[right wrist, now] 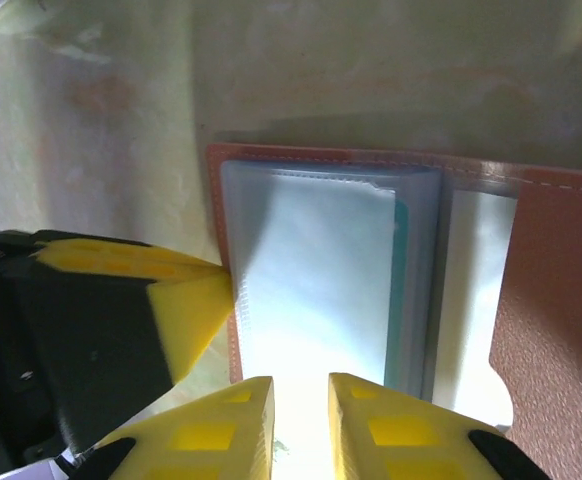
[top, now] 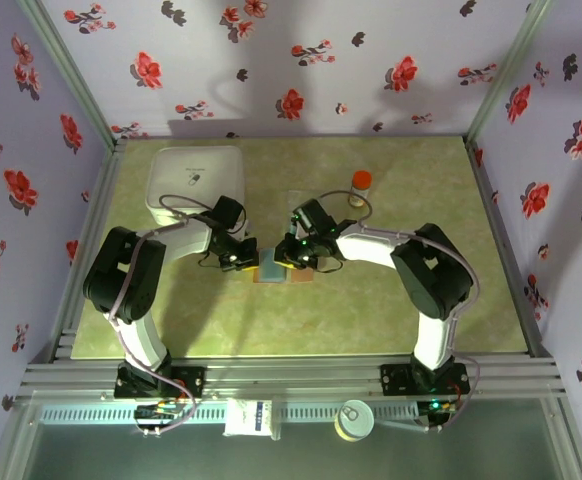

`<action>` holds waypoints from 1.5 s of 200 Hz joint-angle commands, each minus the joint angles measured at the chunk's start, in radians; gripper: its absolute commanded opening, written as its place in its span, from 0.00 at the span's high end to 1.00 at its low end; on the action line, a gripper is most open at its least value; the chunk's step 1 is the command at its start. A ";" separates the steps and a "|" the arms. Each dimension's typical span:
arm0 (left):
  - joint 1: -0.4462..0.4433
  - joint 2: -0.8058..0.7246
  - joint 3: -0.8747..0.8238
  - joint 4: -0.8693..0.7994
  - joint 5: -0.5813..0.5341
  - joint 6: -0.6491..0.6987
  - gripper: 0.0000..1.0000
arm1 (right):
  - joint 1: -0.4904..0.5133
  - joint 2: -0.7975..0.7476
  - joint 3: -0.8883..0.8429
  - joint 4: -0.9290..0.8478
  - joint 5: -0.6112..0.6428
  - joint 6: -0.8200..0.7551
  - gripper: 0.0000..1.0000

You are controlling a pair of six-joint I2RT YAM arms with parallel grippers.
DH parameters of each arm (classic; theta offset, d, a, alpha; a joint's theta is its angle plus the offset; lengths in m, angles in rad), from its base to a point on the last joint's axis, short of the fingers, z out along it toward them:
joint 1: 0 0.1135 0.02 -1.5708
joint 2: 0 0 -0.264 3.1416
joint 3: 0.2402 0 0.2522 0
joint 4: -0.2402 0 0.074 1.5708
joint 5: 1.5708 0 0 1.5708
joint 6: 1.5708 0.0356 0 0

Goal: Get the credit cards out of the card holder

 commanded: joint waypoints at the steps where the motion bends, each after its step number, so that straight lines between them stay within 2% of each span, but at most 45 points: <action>1: 0.002 0.014 -0.007 -0.033 -0.029 0.029 0.99 | 0.007 0.033 0.015 0.039 -0.030 0.022 0.79; 53: 0.006 0.020 -0.010 -0.035 -0.035 0.034 1.00 | 0.002 0.019 0.010 -0.062 0.065 -0.019 0.79; 176: 0.007 -0.050 0.013 -0.044 -0.024 0.009 0.98 | -0.038 -0.028 -0.071 0.011 0.027 -0.003 0.83; 213: 0.001 -0.121 0.008 0.031 0.075 -0.060 0.85 | -0.038 -0.023 -0.082 0.026 0.022 0.004 0.83; 240: -0.013 -0.116 0.002 0.095 0.145 -0.109 0.76 | -0.037 -0.021 -0.082 0.029 0.019 0.007 0.83; 283: -0.043 -0.076 0.005 0.102 0.145 -0.126 0.63 | -0.036 -0.031 -0.087 0.034 0.021 0.012 0.83; 300: -0.052 -0.063 -0.001 0.108 0.135 -0.129 0.62 | -0.036 -0.033 -0.085 0.033 0.020 0.010 0.84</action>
